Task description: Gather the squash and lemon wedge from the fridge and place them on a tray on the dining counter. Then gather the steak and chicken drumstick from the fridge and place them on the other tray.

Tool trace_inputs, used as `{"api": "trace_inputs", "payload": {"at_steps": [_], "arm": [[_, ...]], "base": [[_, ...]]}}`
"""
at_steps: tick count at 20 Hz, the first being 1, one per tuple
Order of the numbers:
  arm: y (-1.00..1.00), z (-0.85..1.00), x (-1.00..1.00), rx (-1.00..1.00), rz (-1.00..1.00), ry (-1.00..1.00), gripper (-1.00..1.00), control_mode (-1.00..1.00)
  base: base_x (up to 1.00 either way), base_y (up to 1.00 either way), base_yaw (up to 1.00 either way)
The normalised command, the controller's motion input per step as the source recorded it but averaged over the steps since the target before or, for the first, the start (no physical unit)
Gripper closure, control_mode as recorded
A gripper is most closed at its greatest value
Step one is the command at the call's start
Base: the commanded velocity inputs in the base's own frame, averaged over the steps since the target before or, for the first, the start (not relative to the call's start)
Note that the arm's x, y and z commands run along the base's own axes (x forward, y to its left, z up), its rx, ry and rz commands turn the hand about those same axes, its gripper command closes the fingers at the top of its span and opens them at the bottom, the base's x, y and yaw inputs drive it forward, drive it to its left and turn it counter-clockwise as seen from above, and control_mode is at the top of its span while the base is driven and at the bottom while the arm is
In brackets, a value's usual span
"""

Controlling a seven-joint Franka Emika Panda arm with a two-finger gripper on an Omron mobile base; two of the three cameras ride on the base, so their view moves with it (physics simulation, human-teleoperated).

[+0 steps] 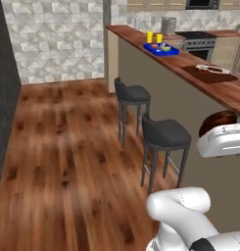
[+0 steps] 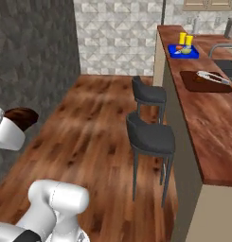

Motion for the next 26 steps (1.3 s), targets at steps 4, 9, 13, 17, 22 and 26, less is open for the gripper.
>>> {"api": "trace_inputs", "payload": {"at_steps": [4, 9, 13, 17, 22, 26], "arm": [[0.0, 0.0, 0.0, 0.0, 0.0, 0.0, 1.0, 1.0], [0.0, 0.0, 0.0, 0.0, 0.0, 0.0, 1.0, 1.0], [0.0, 0.0, 0.0, 0.0, 0.0, 0.0, 1.0, 1.0], [0.0, 0.0, 0.0, 0.0, 0.0, 0.0, 1.0, 1.0], [0.0, 0.0, 0.0, 0.0, 0.0, 0.0, 1.0, 1.0], [0.0, 0.0, 0.0, 0.0, 0.0, 0.0, 1.0, 1.0]], "base": [[0.59, 0.4, -0.42], [0.52, 0.51, -0.43], [0.48, 0.52, -0.43], [0.48, 0.57, -0.43], [0.42, 0.55, -0.43], [0.43, 0.53, -0.43]]}}
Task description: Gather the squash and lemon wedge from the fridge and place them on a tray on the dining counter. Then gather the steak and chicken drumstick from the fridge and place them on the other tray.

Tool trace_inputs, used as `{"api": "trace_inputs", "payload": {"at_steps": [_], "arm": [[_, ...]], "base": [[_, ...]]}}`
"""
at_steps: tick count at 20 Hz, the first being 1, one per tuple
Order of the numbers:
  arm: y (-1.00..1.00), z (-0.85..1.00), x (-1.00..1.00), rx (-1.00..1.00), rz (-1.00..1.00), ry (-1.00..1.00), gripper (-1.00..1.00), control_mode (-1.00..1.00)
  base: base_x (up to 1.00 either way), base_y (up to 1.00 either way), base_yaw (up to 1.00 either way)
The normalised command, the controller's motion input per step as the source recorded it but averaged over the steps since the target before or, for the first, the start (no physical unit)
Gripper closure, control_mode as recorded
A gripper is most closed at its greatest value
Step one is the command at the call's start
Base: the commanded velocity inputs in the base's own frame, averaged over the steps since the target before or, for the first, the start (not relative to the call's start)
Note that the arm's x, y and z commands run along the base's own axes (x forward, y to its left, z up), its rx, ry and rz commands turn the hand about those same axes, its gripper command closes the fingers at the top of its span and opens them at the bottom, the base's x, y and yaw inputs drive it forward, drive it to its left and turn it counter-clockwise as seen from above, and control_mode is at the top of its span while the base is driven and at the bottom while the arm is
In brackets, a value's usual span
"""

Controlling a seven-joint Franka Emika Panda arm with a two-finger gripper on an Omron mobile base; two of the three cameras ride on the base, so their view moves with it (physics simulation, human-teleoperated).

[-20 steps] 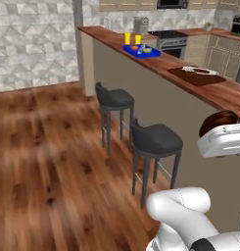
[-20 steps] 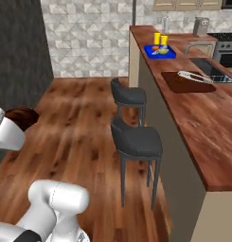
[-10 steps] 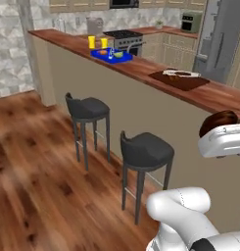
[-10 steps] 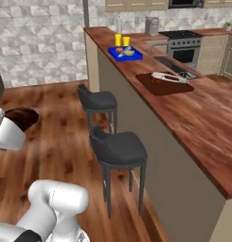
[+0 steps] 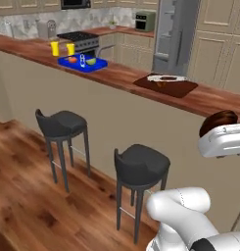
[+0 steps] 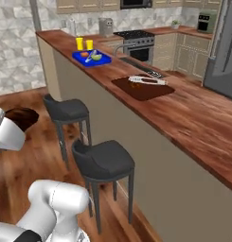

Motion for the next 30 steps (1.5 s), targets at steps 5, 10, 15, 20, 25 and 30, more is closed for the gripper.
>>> {"api": "trace_inputs", "payload": {"at_steps": [5, 10, 15, 20, 25, 30], "arm": [[0.0, 0.0, 0.0, 0.0, 0.0, 0.0, 1.0, 1.0], [0.0, 0.0, 0.0, 0.0, 0.0, 0.0, 1.0, 1.0], [0.0, 0.0, 0.0, 0.0, 0.0, 0.0, 1.0, 1.0], [0.0, 0.0, 0.0, 0.0, 0.0, 0.0, 1.0, 1.0], [0.0, 0.0, 0.0, 0.0, 0.0, 0.0, 1.0, 1.0], [0.0, 0.0, 0.0, 0.0, 0.0, 0.0, 1.0, 1.0]], "base": [[0.42, 0.56, -0.43], [0.21, 0.49, -0.44], [0.22, 0.39, -0.43], [0.31, 0.39, -0.44], [0.35, 0.48, -0.43], [0.41, 0.49, -0.42]]}}
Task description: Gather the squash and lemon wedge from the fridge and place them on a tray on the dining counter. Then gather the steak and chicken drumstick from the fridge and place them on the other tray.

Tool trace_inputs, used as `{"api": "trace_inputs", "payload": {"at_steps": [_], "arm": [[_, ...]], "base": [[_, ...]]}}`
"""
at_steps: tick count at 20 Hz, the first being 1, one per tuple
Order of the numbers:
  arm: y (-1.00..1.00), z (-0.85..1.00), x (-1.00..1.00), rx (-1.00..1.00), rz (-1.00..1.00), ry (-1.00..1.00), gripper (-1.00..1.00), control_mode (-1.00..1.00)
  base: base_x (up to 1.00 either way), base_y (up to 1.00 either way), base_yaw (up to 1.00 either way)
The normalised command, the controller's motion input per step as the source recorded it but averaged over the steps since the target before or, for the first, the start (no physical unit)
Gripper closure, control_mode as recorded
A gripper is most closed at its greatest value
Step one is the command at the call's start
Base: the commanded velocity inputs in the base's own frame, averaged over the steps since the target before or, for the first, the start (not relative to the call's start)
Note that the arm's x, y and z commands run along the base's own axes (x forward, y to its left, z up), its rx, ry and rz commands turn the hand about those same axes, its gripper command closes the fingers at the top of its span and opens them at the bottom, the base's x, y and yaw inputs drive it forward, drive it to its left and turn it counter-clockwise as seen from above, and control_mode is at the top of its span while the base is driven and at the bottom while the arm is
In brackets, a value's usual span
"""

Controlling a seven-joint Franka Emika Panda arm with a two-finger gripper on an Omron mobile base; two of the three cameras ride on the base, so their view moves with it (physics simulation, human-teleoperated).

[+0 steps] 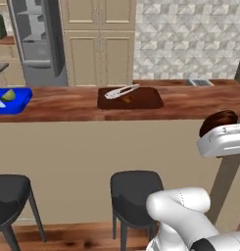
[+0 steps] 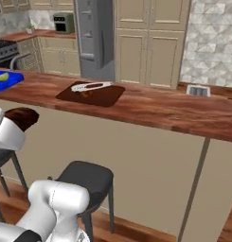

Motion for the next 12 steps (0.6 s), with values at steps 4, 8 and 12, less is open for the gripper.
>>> {"api": "trace_inputs", "payload": {"at_steps": [4, 8, 12], "arm": [[0.0, 0.0, 0.0, 0.0, 0.0, 0.0, 1.0, 1.0], [0.0, 0.0, 0.0, 0.0, 0.0, 0.0, 1.0, 1.0], [0.12, 0.04, 0.2, -0.01, -0.08, 0.02, 1.0, -1.0]], "base": [[0.51, 0.45, -0.41], [0.58, 0.42, -0.39], [0.51, 0.32, -0.27]]}}
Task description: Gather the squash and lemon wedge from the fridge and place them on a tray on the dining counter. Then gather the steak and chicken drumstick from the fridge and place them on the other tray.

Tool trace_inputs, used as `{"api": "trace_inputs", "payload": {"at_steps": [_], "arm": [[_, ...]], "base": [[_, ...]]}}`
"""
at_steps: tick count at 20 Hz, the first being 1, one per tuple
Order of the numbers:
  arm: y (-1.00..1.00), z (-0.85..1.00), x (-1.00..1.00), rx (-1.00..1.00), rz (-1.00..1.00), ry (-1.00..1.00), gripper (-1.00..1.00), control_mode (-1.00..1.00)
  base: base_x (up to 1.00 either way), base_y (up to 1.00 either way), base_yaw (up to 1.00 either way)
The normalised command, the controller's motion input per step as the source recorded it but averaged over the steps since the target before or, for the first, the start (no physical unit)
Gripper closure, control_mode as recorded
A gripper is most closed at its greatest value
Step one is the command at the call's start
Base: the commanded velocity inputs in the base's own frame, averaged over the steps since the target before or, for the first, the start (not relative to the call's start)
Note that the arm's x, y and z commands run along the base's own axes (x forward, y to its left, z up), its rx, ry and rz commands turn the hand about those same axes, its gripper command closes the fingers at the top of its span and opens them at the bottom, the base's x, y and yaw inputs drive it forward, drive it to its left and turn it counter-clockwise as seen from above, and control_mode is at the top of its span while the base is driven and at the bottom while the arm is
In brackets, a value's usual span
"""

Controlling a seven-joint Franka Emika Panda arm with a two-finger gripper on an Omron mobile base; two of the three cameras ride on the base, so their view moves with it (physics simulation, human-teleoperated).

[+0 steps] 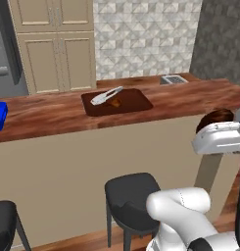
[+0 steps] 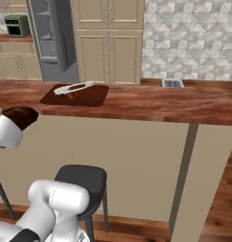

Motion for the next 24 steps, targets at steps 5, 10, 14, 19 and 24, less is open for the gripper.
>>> {"api": "trace_inputs", "payload": {"at_steps": [5, 10, 14, 19, 24], "arm": [[0.48, 0.19, 0.95, -0.02, -0.25, 0.02, 1.0, -1.0], [0.12, 0.18, 1.0, 0.0, -0.13, 0.02, 1.0, -1.0], [-0.09, 0.01, 0.89, 0.02, -0.02, 0.02, 1.0, -1.0], [-0.04, -0.07, 0.87, 0.04, 0.0, 0.02, 1.0, -1.0], [-0.05, -0.29, 0.75, 0.05, 0.04, 0.0, 1.0, -1.0]], "base": [[0.0, 0.0, 0.0], [0.0, 0.0, 0.0], [0.0, 0.0, 0.0], [0.0, 0.0, 0.0], [0.0, 0.0, 0.0]]}}
